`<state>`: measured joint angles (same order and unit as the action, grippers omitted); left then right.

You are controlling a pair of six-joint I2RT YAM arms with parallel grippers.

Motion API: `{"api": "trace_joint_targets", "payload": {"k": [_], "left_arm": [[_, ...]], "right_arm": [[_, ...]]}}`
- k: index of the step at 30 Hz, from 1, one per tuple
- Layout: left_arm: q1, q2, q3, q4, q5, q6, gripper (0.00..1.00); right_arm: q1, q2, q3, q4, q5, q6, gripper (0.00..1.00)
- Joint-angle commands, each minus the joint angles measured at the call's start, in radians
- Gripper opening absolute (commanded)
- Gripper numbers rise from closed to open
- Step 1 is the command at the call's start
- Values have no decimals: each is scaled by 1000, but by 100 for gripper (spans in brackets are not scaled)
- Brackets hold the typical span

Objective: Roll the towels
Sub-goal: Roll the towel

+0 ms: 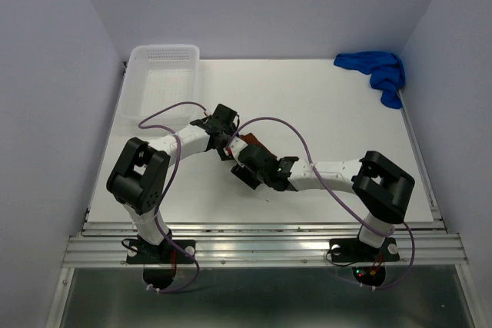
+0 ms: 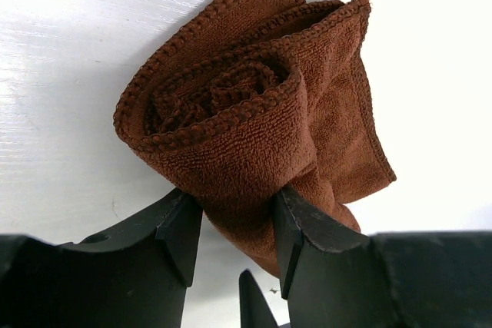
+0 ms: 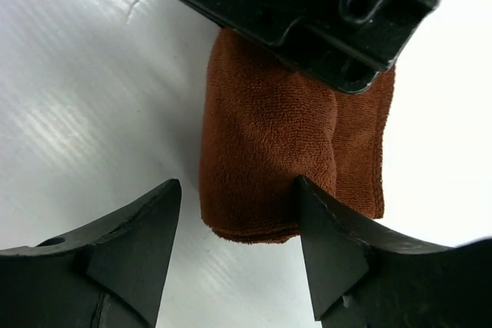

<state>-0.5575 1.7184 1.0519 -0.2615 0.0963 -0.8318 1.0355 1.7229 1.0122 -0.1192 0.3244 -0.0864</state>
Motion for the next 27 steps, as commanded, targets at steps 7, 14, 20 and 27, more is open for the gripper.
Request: {"api": "trace_joint_targets", "payload": {"k": [7,14,20,27], "left_arm": [[-10,11,20,-108,-14,22,51],[-10,-51,31,-88,-6,25,74],[2,-108,33,-65,-12,14,89],[50,-192,0,-31,-24,2,93]], "right_arm": [[8,90,-47,49,229,34,33],[8,69,-40,13,164,83,1],[-5,-35,-35,-30,-14,180,1],[-64,-91,-29,-46,-197,254,1]]}}
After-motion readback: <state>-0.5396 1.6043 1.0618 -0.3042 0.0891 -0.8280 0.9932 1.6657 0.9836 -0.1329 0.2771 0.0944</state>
